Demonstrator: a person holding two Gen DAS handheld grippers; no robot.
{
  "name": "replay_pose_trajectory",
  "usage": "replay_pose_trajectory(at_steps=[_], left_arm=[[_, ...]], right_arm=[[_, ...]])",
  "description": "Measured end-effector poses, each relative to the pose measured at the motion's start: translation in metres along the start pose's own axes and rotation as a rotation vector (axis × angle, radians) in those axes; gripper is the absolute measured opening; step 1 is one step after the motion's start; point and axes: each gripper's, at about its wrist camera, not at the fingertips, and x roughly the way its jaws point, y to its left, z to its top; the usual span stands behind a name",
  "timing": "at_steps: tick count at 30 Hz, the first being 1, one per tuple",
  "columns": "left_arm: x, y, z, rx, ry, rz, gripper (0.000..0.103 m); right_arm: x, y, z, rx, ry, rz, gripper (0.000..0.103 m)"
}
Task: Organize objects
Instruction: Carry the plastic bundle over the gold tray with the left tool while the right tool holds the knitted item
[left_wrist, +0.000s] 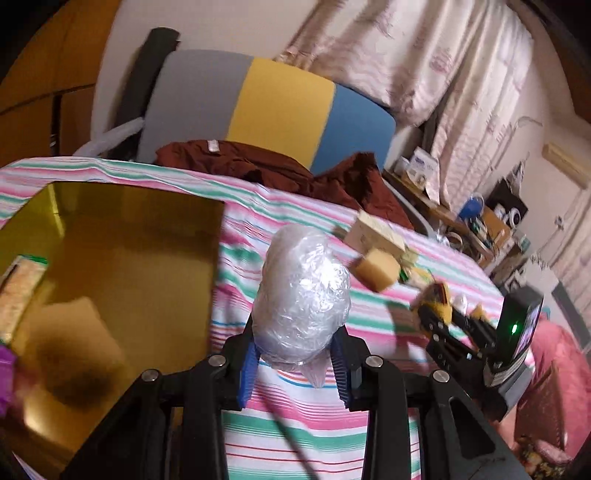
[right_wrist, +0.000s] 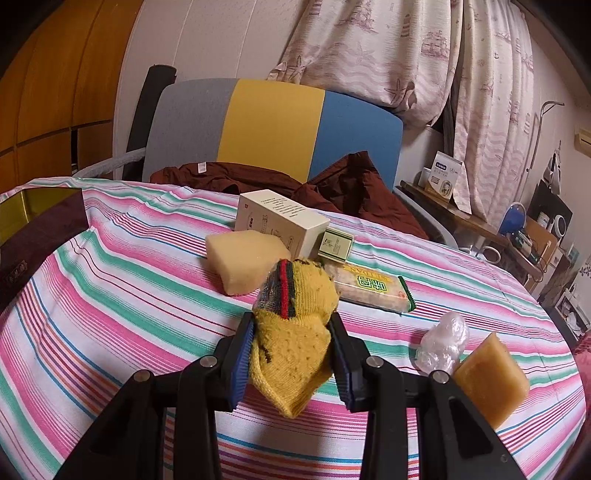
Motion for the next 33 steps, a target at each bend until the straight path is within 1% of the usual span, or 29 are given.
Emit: replay_pose_trajectory(at_steps=[2,7,11,14,15,18,20,22,24,25,28,29,31,32,33], left_arm=[[-0.01,0.013,0.007,-0.02,-0.017,0.016,0.035],[-0.023,0.054,0.024,-0.08,-0.043,0.088,0.035],[-0.025,0.091,0.039,-0.161,-0.03,0.117,0.035],[-0.026,0.108,0.047,-0.159,-0.02,0.162,0.035],[-0.024,0.113,0.051,-0.151,-0.01,0.186,0.035],[-0.024,0.129,0.057,-0.155,0.011,0.21,0.036],[-0.021,0.14,0.06,-0.143,0.028,0.241,0.036],[-0.016,0.15,0.059,-0.14,0.065,0.269,0.036],[-0.013,0.161,0.056,-0.156,0.09,0.282,0.036],[-0.01,0.166,0.055,-0.162,0.116,0.288,0.036],[-0.005,0.175,0.051,-0.175,0.147,0.303,0.037],[-0.005,0.177,0.049,-0.178,0.151,0.306,0.039],[-0.007,0.179,0.047,-0.187,0.14,0.314,0.052],[-0.009,0.179,0.046,-0.191,0.131,0.318,0.064],[-0.012,0.179,0.045,-0.195,0.118,0.321,0.071]], right_arm=[[-0.001,0.001,0.0,-0.009,-0.007,-0.005,0.038],[0.0,0.006,0.0,-0.031,-0.001,-0.014,0.038],[0.001,0.009,0.0,-0.042,0.006,-0.017,0.038],[0.001,0.009,-0.001,-0.043,0.008,-0.02,0.038],[0.001,0.009,0.0,-0.042,0.009,-0.02,0.038],[0.002,0.01,0.0,-0.046,0.012,-0.024,0.038],[0.002,0.011,0.0,-0.051,0.015,-0.026,0.038],[0.003,0.012,-0.001,-0.054,0.017,-0.027,0.038],[0.003,0.012,0.0,-0.057,0.018,-0.028,0.038],[0.003,0.012,0.0,-0.058,0.018,-0.028,0.038],[0.004,0.012,-0.001,-0.06,0.022,-0.029,0.038],[0.004,0.013,-0.001,-0.062,0.023,-0.029,0.038],[0.003,0.013,0.0,-0.065,0.023,-0.03,0.038],[0.004,0.013,0.0,-0.066,0.024,-0.03,0.038],[0.004,0.013,0.0,-0.068,0.025,-0.031,0.038]])
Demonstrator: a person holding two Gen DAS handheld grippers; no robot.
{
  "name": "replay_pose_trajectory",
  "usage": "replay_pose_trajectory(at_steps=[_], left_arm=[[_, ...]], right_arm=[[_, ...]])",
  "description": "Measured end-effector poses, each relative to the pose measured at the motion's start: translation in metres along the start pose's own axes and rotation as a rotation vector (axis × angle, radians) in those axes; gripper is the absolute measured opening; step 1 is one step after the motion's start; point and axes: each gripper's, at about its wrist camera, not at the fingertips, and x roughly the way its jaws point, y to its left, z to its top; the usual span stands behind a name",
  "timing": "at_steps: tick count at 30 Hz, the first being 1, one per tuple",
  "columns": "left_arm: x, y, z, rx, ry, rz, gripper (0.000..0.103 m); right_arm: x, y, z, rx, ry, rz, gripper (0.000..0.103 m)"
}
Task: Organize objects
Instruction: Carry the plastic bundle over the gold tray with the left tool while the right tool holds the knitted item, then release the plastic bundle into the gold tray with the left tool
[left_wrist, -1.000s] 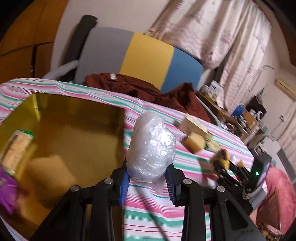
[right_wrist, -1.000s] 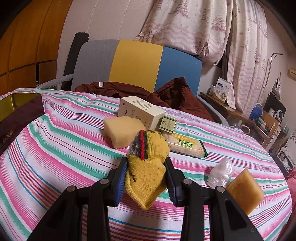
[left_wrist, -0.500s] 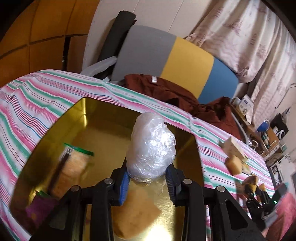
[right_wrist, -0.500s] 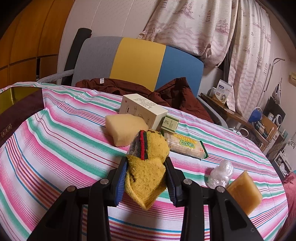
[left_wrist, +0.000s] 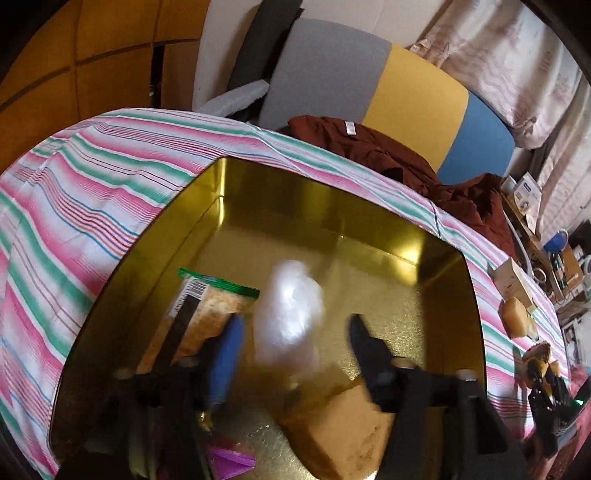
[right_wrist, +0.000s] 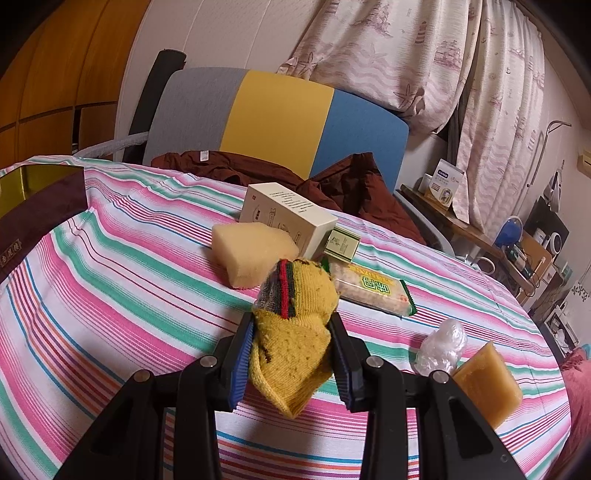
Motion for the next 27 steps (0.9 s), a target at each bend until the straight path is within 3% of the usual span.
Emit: replay_pose_trajectory(at_steps=[4,6,10,16,21,27], left_arm=[[-0.016,0.001,-0.009,-0.016,-0.065,-0.007,0.075],[-0.026,0.003,-0.016,-0.026,-0.11,-0.001,0.086],[-0.046,0.005,-0.034,-0.043,-0.201,0.015,0.096],[-0.067,-0.005,-0.057,0.052,-0.284,0.041,0.103],[-0.073,-0.009,-0.068,0.117,-0.289,0.064,0.103],[-0.077,0.008,-0.067,0.041,-0.28,0.063,0.103]], right_arm=[[0.001,0.001,0.0,-0.003,0.001,-0.002,0.038],[0.0,0.001,0.0,-0.005,-0.001,-0.004,0.038],[-0.002,0.002,0.001,-0.009,-0.014,-0.014,0.038],[-0.009,0.006,0.002,-0.037,-0.038,-0.024,0.038],[-0.016,0.015,0.006,-0.076,-0.037,-0.004,0.038],[-0.042,0.033,0.023,0.004,-0.073,0.146,0.038]])
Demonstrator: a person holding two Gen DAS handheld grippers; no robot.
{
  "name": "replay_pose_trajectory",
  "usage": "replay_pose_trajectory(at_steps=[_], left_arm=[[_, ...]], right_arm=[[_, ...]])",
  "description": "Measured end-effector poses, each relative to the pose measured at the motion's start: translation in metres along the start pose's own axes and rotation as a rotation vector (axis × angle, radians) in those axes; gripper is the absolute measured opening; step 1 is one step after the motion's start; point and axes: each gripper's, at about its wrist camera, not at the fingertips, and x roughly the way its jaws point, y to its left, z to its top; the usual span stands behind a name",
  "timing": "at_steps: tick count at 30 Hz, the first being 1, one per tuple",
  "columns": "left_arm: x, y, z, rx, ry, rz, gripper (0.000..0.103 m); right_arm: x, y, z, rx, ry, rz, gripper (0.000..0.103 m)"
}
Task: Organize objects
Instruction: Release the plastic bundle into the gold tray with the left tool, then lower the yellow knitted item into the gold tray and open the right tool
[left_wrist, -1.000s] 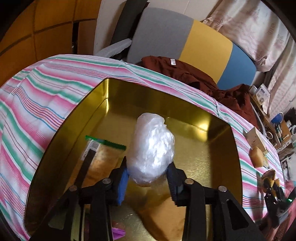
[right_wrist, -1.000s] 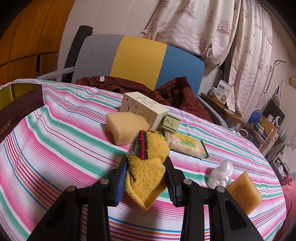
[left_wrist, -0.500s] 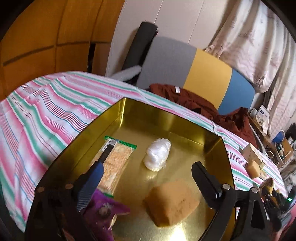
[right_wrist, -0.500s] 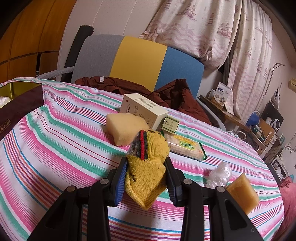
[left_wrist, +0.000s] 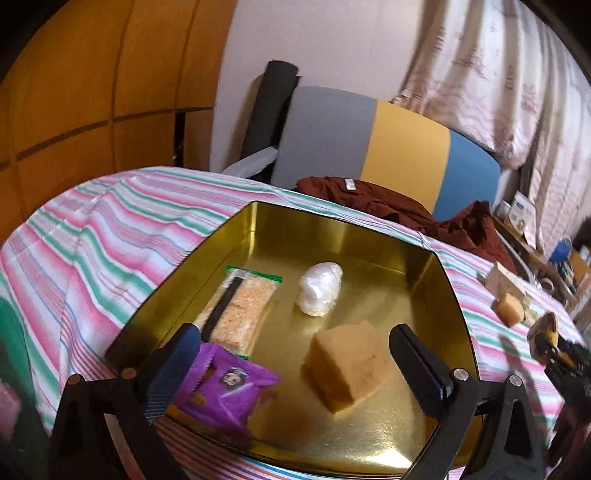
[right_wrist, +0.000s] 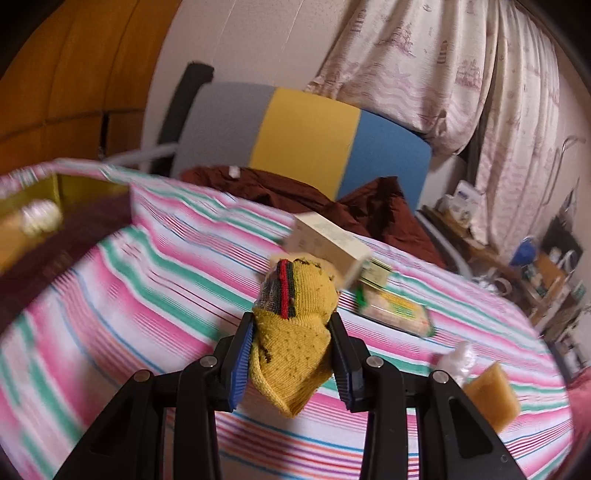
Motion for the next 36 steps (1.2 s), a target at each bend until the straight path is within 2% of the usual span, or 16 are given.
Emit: replay_pose_trajectory(at_steps=[5,9,14,17,22,28,31,36], left_arm=[[-0.004,0.019,0.011,-0.08,-0.002,0.036,0.103],[-0.013,0.036,0.023,-0.153,-0.027,0.059,0.103],[-0.021,0.05,0.034,-0.201,-0.05,0.097,0.103],[-0.025,0.057,0.037,-0.222,-0.055,0.104,0.103],[-0.032,0.063,0.044,-0.258,-0.072,0.109,0.103],[-0.035,0.07,0.048,-0.287,-0.081,0.114,0.103],[-0.036,0.072,0.048,-0.297,-0.078,0.111,0.103],[-0.034,0.069,0.046,-0.294,-0.066,0.106,0.103]], right_arm=[[-0.019,0.038,0.019,0.066,-0.025,0.183,0.038],[-0.031,0.083,0.036,0.044,-0.028,0.338,0.038],[-0.033,0.144,0.061,0.018,0.022,0.558,0.038],[-0.036,0.177,0.068,0.005,0.043,0.643,0.038],[-0.033,0.224,0.073,-0.055,0.084,0.725,0.038],[-0.024,0.265,0.067,-0.145,0.167,0.747,0.043],[-0.02,0.268,0.061,-0.137,0.195,0.725,0.048],[-0.023,0.254,0.06,-0.089,0.188,0.701,0.05]])
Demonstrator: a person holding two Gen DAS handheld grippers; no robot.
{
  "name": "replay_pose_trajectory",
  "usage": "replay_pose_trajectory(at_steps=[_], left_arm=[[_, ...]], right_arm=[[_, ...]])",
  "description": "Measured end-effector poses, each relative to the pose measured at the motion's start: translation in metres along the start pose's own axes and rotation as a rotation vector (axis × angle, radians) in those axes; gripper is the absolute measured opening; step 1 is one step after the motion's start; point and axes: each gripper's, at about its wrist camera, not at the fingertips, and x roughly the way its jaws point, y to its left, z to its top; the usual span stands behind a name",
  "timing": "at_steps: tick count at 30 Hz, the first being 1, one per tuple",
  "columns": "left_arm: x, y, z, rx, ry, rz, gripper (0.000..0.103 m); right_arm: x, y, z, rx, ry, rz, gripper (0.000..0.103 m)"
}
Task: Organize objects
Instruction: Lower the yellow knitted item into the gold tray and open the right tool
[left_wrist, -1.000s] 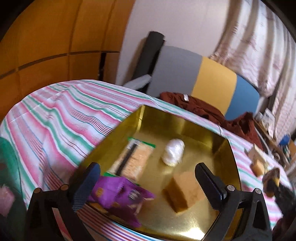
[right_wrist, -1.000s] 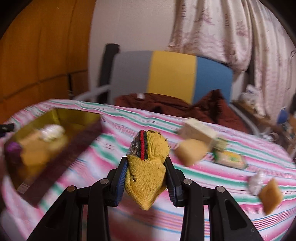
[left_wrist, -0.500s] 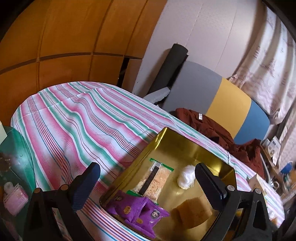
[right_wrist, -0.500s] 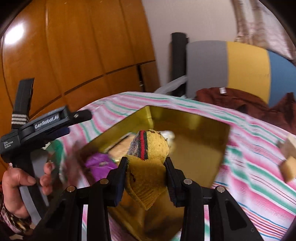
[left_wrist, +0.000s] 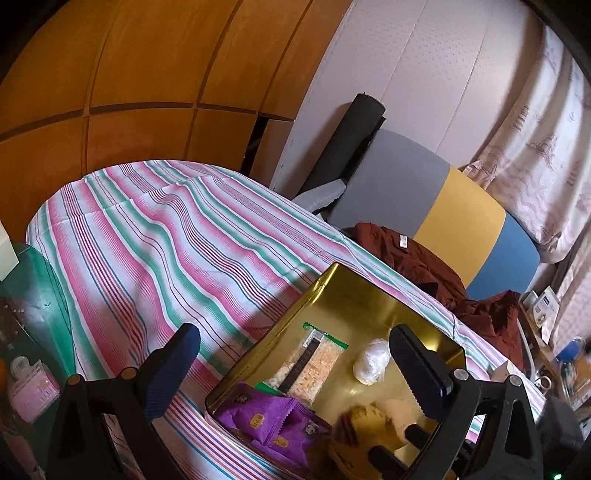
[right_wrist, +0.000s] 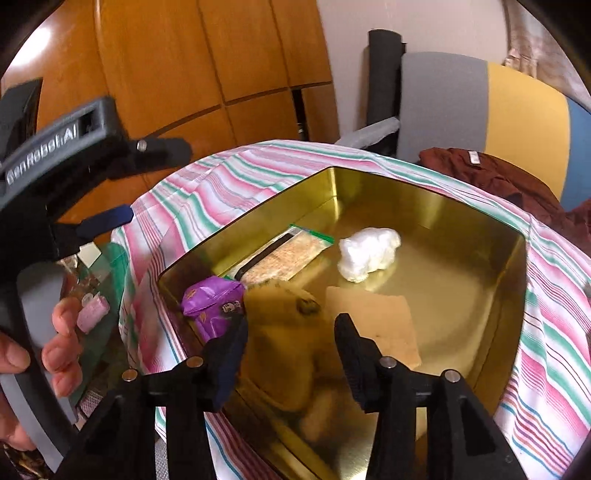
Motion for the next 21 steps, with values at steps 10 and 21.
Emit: replay_pose_trajectory(at_steps=[10,21], left_arm=[[0.004,-0.017,-0.014,0.04,0.041,-0.033,0.103],[0.003,-0.067,-0.048,0.192,0.118,-0.158,0.103]], right_arm=[[-0.036,-0.042,-0.001,0.129,-0.072,-0.05,0.05],[-0.076,-0.109,-0.025,0.268,-0.09,-0.185,0.05]])
